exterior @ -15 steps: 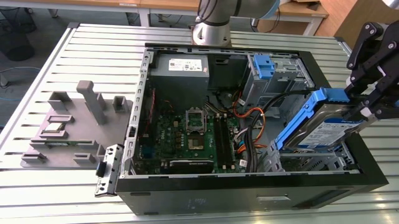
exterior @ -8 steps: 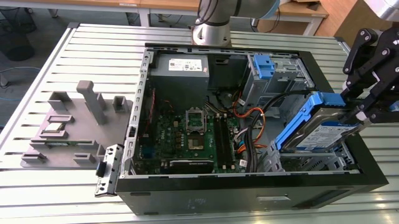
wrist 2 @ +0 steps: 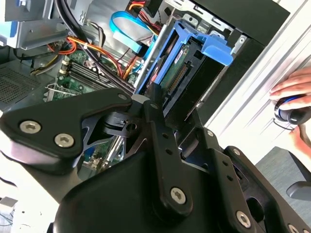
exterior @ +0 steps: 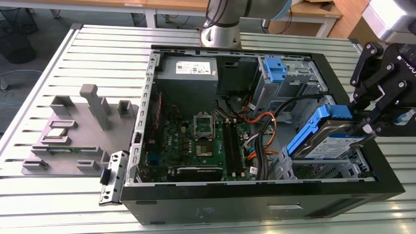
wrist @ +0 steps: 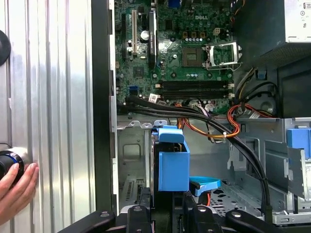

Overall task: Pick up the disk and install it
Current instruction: 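Insert the disk into the insertion slot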

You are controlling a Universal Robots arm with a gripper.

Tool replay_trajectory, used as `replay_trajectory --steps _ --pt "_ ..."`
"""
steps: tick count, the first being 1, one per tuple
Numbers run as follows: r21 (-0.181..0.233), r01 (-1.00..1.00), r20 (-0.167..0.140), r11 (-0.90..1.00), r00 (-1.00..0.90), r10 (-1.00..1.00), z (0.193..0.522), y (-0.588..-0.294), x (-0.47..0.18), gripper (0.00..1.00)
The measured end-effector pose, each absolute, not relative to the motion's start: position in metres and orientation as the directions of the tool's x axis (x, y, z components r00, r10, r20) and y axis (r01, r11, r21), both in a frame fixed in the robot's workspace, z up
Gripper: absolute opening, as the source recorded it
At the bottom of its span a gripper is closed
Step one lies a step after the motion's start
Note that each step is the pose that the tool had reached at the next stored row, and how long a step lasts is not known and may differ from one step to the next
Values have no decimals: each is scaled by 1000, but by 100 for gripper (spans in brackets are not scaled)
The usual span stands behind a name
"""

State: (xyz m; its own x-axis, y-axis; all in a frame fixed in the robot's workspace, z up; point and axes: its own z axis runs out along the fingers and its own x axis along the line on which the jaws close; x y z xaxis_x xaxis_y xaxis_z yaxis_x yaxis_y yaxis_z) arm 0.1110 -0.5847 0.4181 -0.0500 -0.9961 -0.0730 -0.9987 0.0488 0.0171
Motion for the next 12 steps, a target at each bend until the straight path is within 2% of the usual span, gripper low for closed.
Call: replay_trajectory --steps 12 --pt "17 -999 -73 49 -50 -996 396 -585 111 35"
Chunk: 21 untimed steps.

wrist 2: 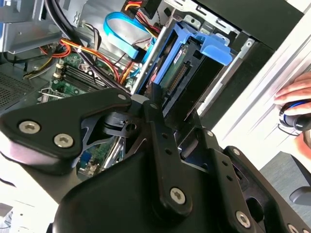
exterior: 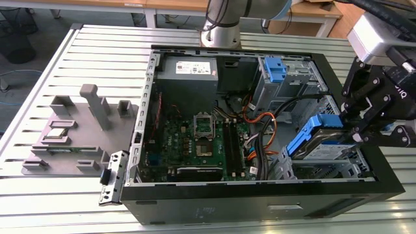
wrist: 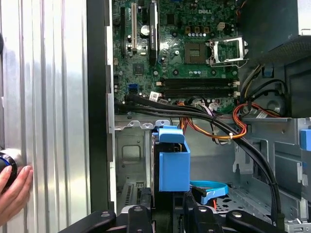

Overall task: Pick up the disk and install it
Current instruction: 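Insert the disk into the insertion slot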

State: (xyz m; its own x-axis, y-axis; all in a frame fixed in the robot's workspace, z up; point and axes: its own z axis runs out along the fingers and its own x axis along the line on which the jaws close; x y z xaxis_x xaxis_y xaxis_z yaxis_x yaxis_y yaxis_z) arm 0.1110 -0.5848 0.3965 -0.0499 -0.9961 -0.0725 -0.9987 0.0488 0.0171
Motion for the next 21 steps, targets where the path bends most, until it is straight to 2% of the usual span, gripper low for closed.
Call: replay_trajectory --steps 13,16,17,21 --pt "17 -999 -73 49 -50 -996 383 -585 111 35" --pt "17 -999 -73 49 -50 -996 383 -585 111 36" --pt "17 -999 -72 49 -50 -996 383 -585 111 42" --pt "17 -999 -73 49 -50 -996 383 -585 111 42"
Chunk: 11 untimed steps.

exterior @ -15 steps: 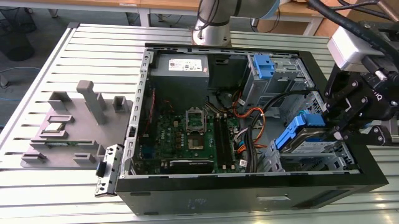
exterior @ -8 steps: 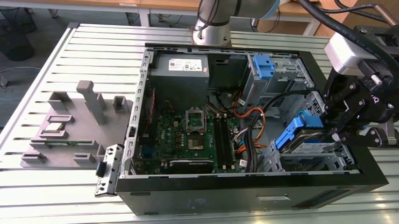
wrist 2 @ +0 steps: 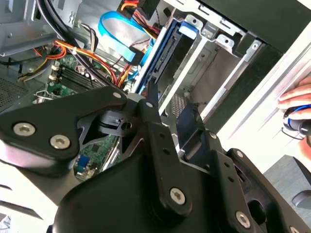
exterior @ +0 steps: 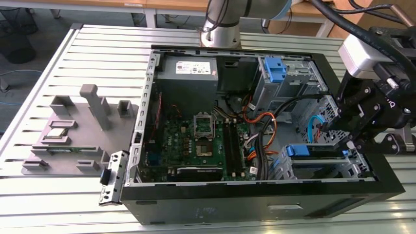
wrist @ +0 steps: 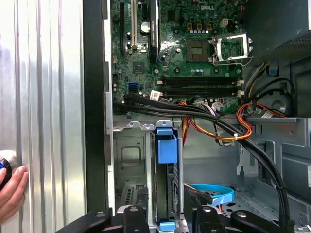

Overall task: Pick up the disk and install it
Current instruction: 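Insert the disk into the insertion slot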

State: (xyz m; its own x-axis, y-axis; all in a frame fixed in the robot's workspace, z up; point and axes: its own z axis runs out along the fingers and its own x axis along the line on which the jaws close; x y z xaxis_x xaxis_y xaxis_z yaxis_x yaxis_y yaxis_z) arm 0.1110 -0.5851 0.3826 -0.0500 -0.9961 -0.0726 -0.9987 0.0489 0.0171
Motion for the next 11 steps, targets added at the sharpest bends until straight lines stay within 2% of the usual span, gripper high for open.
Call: replay_trajectory --steps 11 --pt "7 -999 -75 49 -49 -996 371 -585 110 42"
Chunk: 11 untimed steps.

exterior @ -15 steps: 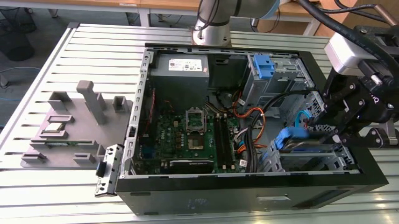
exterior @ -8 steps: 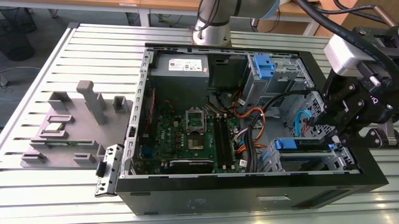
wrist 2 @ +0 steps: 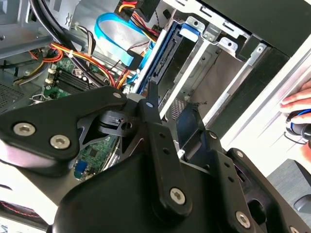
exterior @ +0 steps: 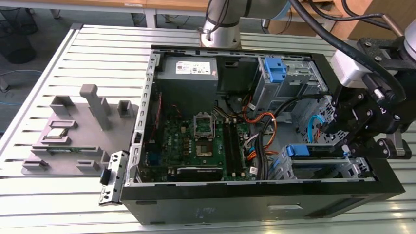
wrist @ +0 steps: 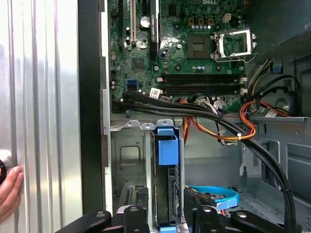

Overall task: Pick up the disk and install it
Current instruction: 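Insert the disk into the insertion slot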

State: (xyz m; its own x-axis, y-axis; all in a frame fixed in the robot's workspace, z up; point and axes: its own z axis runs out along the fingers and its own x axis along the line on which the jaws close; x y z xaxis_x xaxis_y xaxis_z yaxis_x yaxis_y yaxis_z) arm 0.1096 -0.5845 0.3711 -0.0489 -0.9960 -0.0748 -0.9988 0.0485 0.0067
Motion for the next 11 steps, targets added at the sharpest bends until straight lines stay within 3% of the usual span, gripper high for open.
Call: replay_trajectory --steps 11 --pt "7 -999 -75 49 -49 -996 368 -578 110 42"
